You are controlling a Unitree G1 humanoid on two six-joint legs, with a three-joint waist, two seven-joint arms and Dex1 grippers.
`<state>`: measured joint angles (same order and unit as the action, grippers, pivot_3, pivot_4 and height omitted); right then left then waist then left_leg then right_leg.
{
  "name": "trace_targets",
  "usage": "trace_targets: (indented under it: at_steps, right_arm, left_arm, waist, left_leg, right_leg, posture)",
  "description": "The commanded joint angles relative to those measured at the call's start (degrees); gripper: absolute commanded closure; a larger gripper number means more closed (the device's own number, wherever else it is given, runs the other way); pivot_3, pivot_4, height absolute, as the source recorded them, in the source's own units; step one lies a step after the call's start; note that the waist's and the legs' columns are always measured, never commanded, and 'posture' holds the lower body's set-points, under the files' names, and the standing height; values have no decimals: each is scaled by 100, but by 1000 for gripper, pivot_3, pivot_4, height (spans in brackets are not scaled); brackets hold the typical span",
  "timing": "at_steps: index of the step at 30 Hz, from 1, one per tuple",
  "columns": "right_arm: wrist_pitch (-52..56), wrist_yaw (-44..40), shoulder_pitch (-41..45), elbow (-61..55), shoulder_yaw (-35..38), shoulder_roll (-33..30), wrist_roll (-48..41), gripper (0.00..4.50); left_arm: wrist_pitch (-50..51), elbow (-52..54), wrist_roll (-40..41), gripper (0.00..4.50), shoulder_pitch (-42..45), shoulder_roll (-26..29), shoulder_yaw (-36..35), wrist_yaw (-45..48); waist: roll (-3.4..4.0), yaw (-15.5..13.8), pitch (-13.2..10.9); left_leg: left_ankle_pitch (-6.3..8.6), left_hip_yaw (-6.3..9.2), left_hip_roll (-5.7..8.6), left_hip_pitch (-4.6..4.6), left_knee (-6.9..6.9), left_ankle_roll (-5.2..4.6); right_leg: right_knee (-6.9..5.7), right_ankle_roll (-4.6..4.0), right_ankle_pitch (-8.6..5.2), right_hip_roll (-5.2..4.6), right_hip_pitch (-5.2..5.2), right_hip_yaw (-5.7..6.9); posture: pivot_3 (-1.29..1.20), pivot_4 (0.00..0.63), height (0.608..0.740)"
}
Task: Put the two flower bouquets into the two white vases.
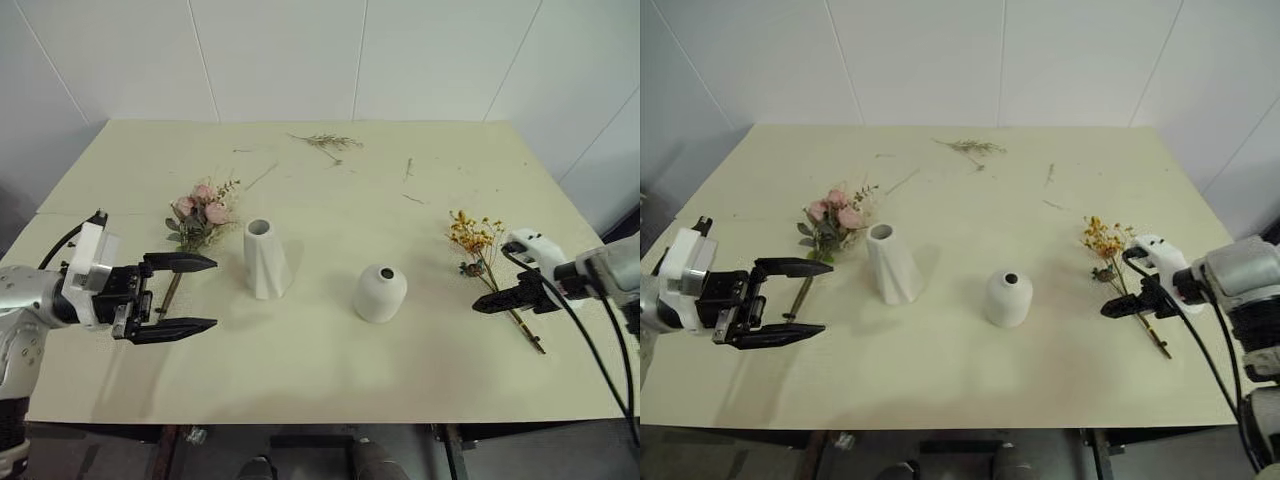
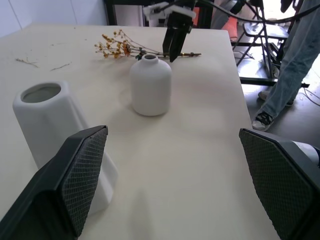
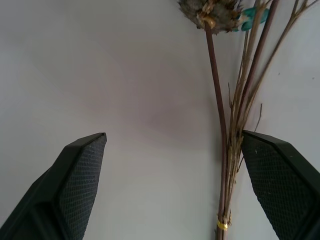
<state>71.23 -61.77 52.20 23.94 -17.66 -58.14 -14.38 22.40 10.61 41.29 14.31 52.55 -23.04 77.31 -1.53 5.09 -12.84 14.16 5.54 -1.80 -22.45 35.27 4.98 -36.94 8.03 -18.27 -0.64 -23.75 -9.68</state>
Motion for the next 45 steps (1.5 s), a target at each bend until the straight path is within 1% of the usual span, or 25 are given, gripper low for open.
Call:
trace_targets:
  at_steps: [1, 5, 8, 11, 12, 19, 24, 26, 27, 30, 31, 32, 35, 38, 39, 42, 45]
  right_arm:
    - [-312, -29, 176, 412, -153, 113, 258, 82]
    - [-678, -117, 300, 866, -293, 315, 510, 82]
    - [-926, -200, 433, 1223, -315, 397, 679, 703]
    - [-1076, -296, 490, 1408, -306, 424, 810, 1641]
    - [-1094, -329, 498, 1425, -303, 425, 840, 2043]
    - [-1175, -493, 314, 1241, -225, 313, 1002, 4488]
    - [-1242, -378, 197, 1074, -2, 245, 1045, 4488]
    - [-1454, -302, 104, 918, 245, 209, 978, 4488]
    - [-1624, -232, 60, 820, 531, 239, 845, 4488]
    - [-2264, -86, -107, 304, 1879, 402, 87, 4488]
    - [-2380, -37, -173, 156, 2165, 451, -72, 4488]
    - [-2535, -7, -284, -135, 2600, 547, -357, 4488]
    - [-2669, 199, -532, -728, 3306, 756, -814, 4488]
    - [-2949, 642, -607, -1400, 4157, 1263, -1449, 4488]
    - [-2945, 736, -615, -1538, 4295, 1370, -1586, 4488]
    - [-2683, 1229, -469, -2224, 4736, 1933, -2399, 4488]
    - [-2542, 1756, -480, -2789, 4956, 2367, -3030, 4488]
  left_arm:
    - [177, 526, 332, 0, -213, 87, -411, -207]
    - [258, 668, 404, 0, -326, 161, -571, -304]
    - [267, 702, 412, 0, -326, 180, -617, -340]
    - [245, 694, 419, 0, -289, 192, -598, -369]
    - [235, 678, 421, 0, -264, 200, -580, -374]
    - [167, 430, 350, 0, 65, 219, -339, -339]
    - [109, 270, 292, 0, 249, 192, -178, -302]
    - [69, 209, 280, 0, 292, 184, -120, -282]
    - [50, 178, 273, 0, 307, 181, -98, -272]
    - [-5, 42, 230, 0, 369, 170, -50, -260]
    - [-22, 2, 222, 0, 378, 170, -50, -253]
    - [-48, -66, 203, 0, 405, 174, -39, -243]
    - [-109, -205, 168, 0, 452, 186, -18, -198]
    - [-185, -457, 94, 0, 624, 192, 72, -149]
    - [-203, -514, 77, 0, 665, 192, 92, -133]
    - [-254, -715, -2, 0, 883, 176, 209, -104]
    - [-297, -872, -61, 0, 1066, 150, 290, -88]
  waist:
    - [0, 1, 0]
    - [-16, 18, 9]
    - [-18, 73, 11]
    - [-18, 102, 11]
    - [-18, 109, 11]
    - [-18, 125, 11]
    - [-18, 125, 11]
    - [-18, 125, 11]
    - [-18, 125, 11]
    - [-10, 120, 5]
    - [-2, 133, 1]
    - [0, 138, 0]
    - [0, 130, 0]
    - [-1, 125, 1]
    - [-1, 128, 0]
    - [0, 121, 0]
    - [0, 122, 0]
  left_leg:
    - [0, 0, 0, 0, 2, 0]
    - [0, 0, 0, 6, 13, 0]
    - [1, -1, 2, 7, 35, 0]
    - [1, 0, 3, 7, 46, -1]
    - [1, 0, 3, 7, 46, -1]
    - [3, 2, 2, 6, 30, -3]
    - [4, 2, 2, 6, 29, -3]
    - [4, 2, 2, 6, 30, -3]
    - [4, 2, 2, 6, 31, -3]
    - [5, 1, 4, 1, 32, -3]
    - [5, 1, 4, 2, 32, -3]
    - [5, 0, 4, 2, 32, -3]
    - [5, 7, 0, 4, 26, -4]
    - [5, 8, 0, 4, 28, -4]
    - [5, 7, 1, 2, 30, -4]
    - [4, 8, 2, 3, 30, -3]
    - [4, 12, 1, 2, 29, -3]
  right_leg:
    - [1, 1, 1, 0, 0, 0]
    - [0, 4, 3, 2, 12, 0]
    - [7, 12, 9, 2, 27, -1]
    - [6, 15, 11, 2, 30, -3]
    - [5, 15, 11, 3, 30, -3]
    - [5, 15, 10, 3, 23, -3]
    - [6, 15, 9, 3, 24, -2]
    - [4, 15, 9, 3, 23, -2]
    - [4, 15, 9, 3, 23, -2]
    - [5, 17, 11, 2, 22, -3]
    - [5, 18, 11, 2, 23, -3]
    - [2, 18, 11, 3, 21, -4]
    - [-2, 17, 10, 8, 21, 0]
    - [0, 17, 10, 7, 23, 1]
    - [-1, 18, 11, 6, 23, -1]
    - [-6, 19, 12, 6, 23, -1]
    - [-7, 19, 12, 6, 22, 1]
  posture:
    - [0, 150, 740]
    - [0, 150, 740]
    - [0, 150, 740]
    - [0, 150, 740]
    - [0, 150, 740]
    - [0, 150, 740]
    - [0, 150, 740]
    - [0, 150, 740]
    - [0, 150, 740]
    - [0, 150, 740]
    - [0, 150, 740]
    - [0, 150, 740]
    - [0, 150, 740]
    - [0, 150, 740]
    - [0, 150, 740]
    - [0, 150, 740]
    - [0, 150, 740]
